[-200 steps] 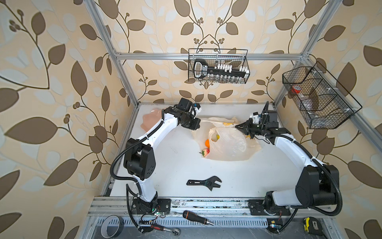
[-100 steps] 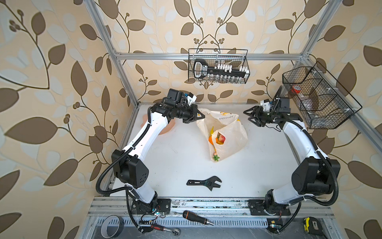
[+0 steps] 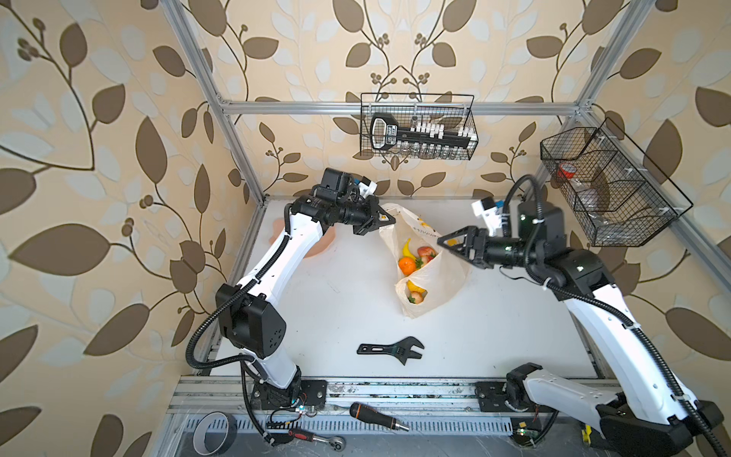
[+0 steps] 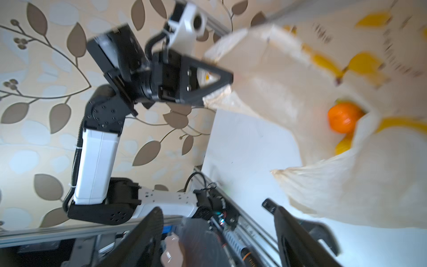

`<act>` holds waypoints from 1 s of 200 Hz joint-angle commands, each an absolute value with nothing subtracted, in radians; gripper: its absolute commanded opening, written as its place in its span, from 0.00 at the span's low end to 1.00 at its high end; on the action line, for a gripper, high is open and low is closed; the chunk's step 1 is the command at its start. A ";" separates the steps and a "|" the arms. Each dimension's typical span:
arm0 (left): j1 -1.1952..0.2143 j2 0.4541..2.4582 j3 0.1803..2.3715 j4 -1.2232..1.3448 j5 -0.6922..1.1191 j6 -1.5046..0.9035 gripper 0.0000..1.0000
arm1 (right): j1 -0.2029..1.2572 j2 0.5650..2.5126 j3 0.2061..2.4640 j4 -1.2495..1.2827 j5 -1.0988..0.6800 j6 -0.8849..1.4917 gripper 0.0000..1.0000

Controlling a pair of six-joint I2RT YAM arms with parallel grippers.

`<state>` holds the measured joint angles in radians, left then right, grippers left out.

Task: Place the fruits into the plastic bag
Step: Shake the plastic bag at the center of the table.

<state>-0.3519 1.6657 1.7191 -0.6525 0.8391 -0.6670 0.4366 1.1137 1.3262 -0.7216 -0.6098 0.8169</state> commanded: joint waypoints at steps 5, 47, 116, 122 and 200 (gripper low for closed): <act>-0.347 1.656 1.713 -0.632 0.872 -0.664 0.00 | 0.541 1.159 1.223 -0.683 -0.567 0.960 0.76; -0.347 1.644 1.697 -0.645 0.854 -0.650 0.00 | 0.652 1.258 1.172 -0.604 -0.561 1.010 0.73; -0.347 1.633 1.699 -0.670 0.825 -0.624 0.00 | 0.699 1.343 1.145 -0.677 -0.509 1.035 0.69; -0.347 1.632 1.698 -0.674 0.823 -0.620 0.00 | 0.695 1.347 1.136 -0.679 -0.505 1.039 0.68; -0.347 1.590 1.659 -0.709 0.776 -0.583 0.00 | 0.611 1.423 1.166 -0.709 -0.338 1.023 0.68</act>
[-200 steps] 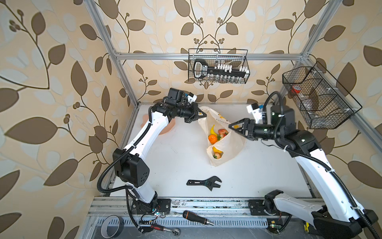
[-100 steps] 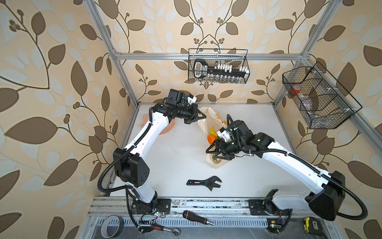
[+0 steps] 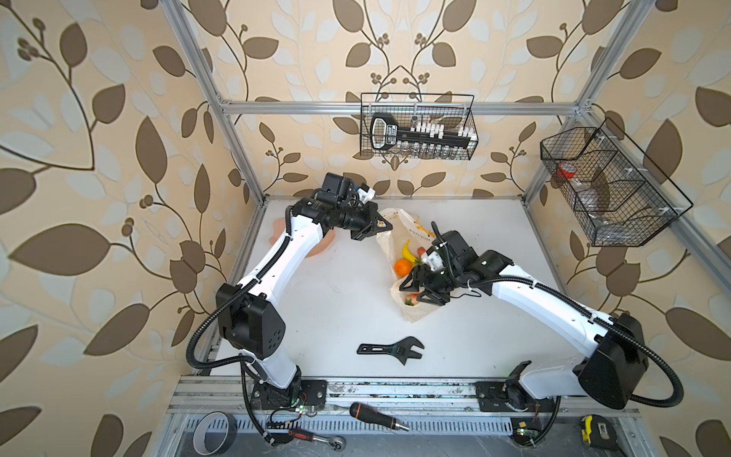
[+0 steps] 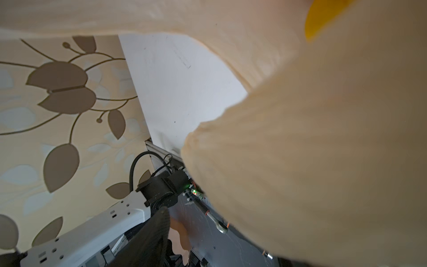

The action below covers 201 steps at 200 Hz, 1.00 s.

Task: Place the fruits into the plastic bag
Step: Shake the plastic bag at the center of the table.

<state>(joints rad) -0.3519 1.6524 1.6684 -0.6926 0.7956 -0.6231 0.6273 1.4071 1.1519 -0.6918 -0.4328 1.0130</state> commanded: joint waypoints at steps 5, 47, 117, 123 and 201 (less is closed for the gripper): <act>-0.347 1.587 1.654 -0.710 0.773 -0.582 0.00 | 0.606 1.429 1.166 -0.713 -0.321 1.027 0.68; -0.346 1.556 1.591 -0.695 0.747 -0.589 0.00 | 0.596 1.418 1.154 -0.649 -0.253 1.084 0.68; -0.308 1.510 1.390 -0.733 0.546 -0.653 0.00 | 0.572 1.495 1.206 -0.748 -0.126 0.892 0.64; -0.308 1.505 1.378 -0.744 0.526 -0.649 0.00 | 0.562 1.505 1.215 -0.764 -0.093 0.872 0.64; -0.328 1.449 1.193 -0.678 0.549 -0.683 0.00 | 0.443 1.641 1.272 -0.637 0.067 0.671 0.61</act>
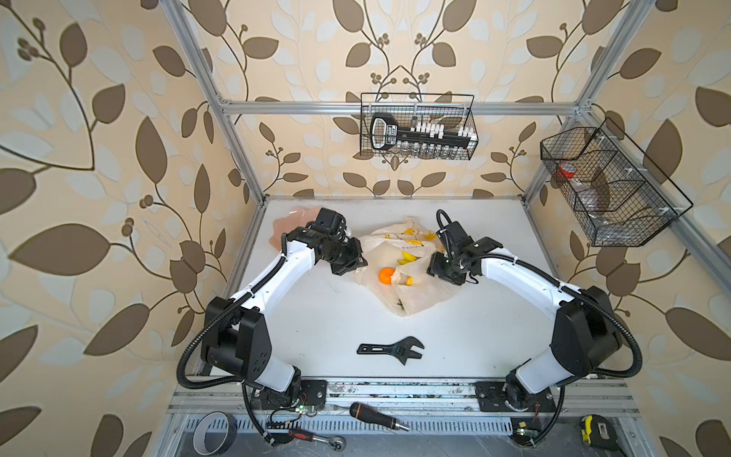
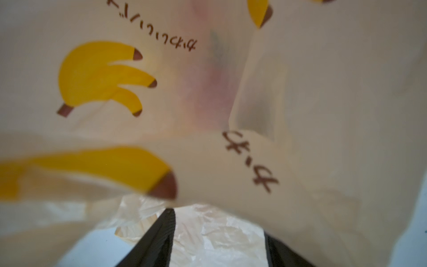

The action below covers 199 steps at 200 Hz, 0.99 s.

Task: Place the fruits into the plastic bag
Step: Shake the plastic bag at the center of the table.

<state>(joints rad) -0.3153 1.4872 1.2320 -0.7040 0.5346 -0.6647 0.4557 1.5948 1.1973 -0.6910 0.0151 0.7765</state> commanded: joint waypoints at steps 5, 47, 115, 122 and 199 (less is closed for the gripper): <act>-0.332 1.449 1.186 -0.678 0.549 -0.681 0.00 | 0.437 1.669 1.300 -0.652 0.075 0.656 0.61; -0.354 1.448 1.154 -0.615 0.599 -0.705 0.00 | 0.381 1.867 1.478 -0.647 -0.026 0.486 0.60; -0.371 1.519 1.131 -0.420 0.694 -0.815 0.00 | 0.396 1.513 1.413 -0.761 -0.168 0.459 0.69; -0.371 1.529 1.139 -0.415 0.691 -0.815 0.00 | 0.413 1.466 1.373 -0.755 -0.195 0.466 0.70; -0.358 1.579 1.172 -0.460 0.680 -0.754 0.00 | 0.683 1.445 1.263 -0.674 -0.270 0.623 0.69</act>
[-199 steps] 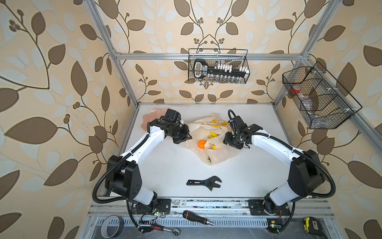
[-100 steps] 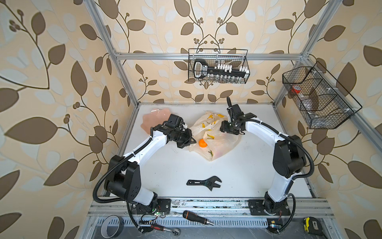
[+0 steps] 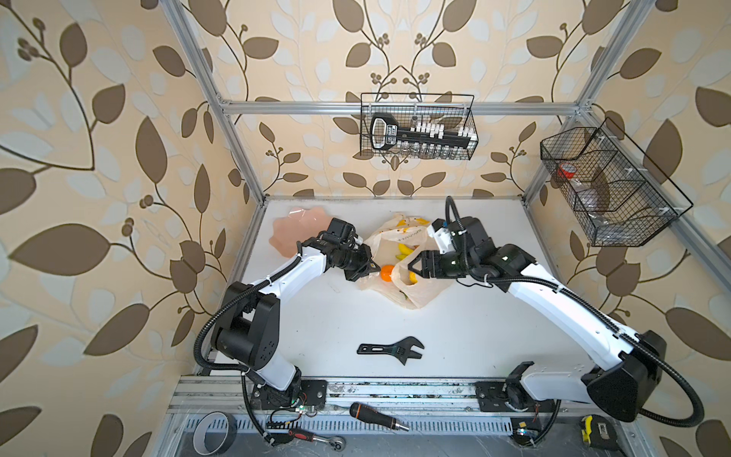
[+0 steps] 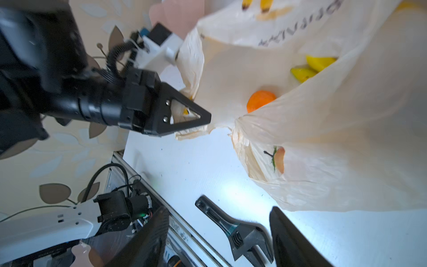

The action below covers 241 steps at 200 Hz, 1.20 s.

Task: Place the fruits into the plastic bag
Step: Shake the plastic bag at the center of the table.

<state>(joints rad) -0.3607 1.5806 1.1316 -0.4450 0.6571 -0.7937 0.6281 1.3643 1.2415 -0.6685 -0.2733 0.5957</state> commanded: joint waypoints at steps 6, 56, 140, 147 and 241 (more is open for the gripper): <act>-0.356 1.579 1.171 -0.466 0.679 -0.748 0.00 | 0.701 1.471 1.287 -0.691 -0.253 0.618 0.70; -0.345 1.558 1.146 -0.472 0.680 -0.723 0.00 | 0.781 1.601 1.390 -0.806 -0.029 0.616 0.69; -0.328 1.557 1.143 -0.478 0.689 -0.693 0.00 | 0.797 1.757 1.486 -0.791 0.044 0.575 0.66; -0.326 1.558 1.144 -0.478 0.691 -0.692 0.00 | 0.799 1.766 1.486 -0.792 0.049 0.575 0.65; -0.299 1.579 1.163 -0.491 0.689 -0.669 0.00 | 0.789 1.876 1.446 -0.735 0.082 0.544 0.52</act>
